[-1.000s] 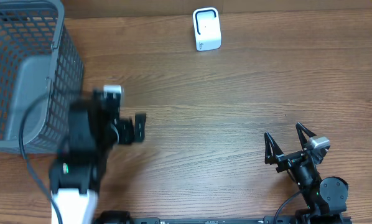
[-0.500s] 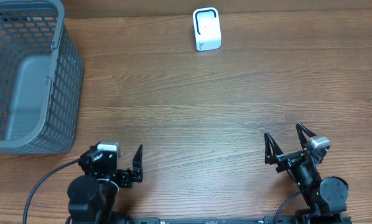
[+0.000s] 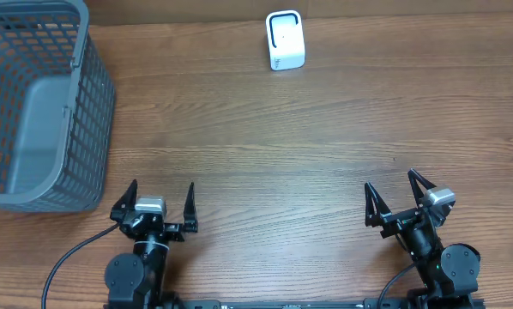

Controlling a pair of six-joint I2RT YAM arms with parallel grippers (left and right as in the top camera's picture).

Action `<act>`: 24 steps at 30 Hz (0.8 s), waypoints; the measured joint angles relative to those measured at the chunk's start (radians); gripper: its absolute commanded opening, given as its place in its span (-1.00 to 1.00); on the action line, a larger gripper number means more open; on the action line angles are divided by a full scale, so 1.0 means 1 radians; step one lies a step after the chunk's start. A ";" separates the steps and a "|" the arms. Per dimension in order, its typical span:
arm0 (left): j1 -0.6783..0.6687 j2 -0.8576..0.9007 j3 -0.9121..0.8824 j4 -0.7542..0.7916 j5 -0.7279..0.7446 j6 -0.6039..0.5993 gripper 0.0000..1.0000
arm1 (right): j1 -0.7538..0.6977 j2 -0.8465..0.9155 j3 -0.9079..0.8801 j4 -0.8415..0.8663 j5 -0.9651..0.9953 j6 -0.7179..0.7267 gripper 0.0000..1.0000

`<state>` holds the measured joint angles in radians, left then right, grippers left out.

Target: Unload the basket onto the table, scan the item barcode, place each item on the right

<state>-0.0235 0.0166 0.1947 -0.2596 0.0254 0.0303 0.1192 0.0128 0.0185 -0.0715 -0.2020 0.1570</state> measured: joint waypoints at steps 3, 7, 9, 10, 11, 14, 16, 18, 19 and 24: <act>0.000 -0.001 -0.054 0.128 0.000 0.000 0.99 | 0.000 0.000 0.000 0.000 0.000 0.000 1.00; 0.010 -0.002 -0.131 0.259 -0.001 0.003 1.00 | 0.000 0.000 0.000 0.000 0.000 0.000 1.00; 0.019 -0.002 -0.165 0.293 0.000 0.003 0.99 | 0.000 0.000 0.000 0.000 0.000 0.000 1.00; 0.024 -0.002 -0.174 0.289 0.000 0.003 1.00 | 0.000 0.000 0.000 0.000 0.000 0.000 1.00; 0.031 -0.002 -0.181 0.285 0.002 0.003 1.00 | 0.000 0.000 0.000 0.000 0.000 0.000 1.00; 0.046 -0.002 -0.185 0.268 0.005 0.003 1.00 | 0.000 0.000 0.000 0.000 0.000 0.000 1.00; 0.051 -0.002 -0.185 0.233 0.007 0.003 1.00 | 0.000 0.000 0.000 0.000 0.000 0.000 1.00; 0.051 -0.002 -0.186 0.186 0.007 0.002 1.00 | 0.000 0.000 0.000 0.000 0.000 0.000 1.00; 0.051 -0.002 -0.186 0.185 0.008 0.002 1.00 | 0.000 0.000 0.000 0.001 0.000 0.000 1.00; 0.051 -0.002 -0.186 0.184 0.003 -0.011 1.00 | 0.000 0.000 0.000 0.000 0.000 0.000 1.00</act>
<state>0.0280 0.0147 0.0090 -0.0753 0.0284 0.0189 0.1192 0.0128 0.0185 -0.0711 -0.2020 0.1570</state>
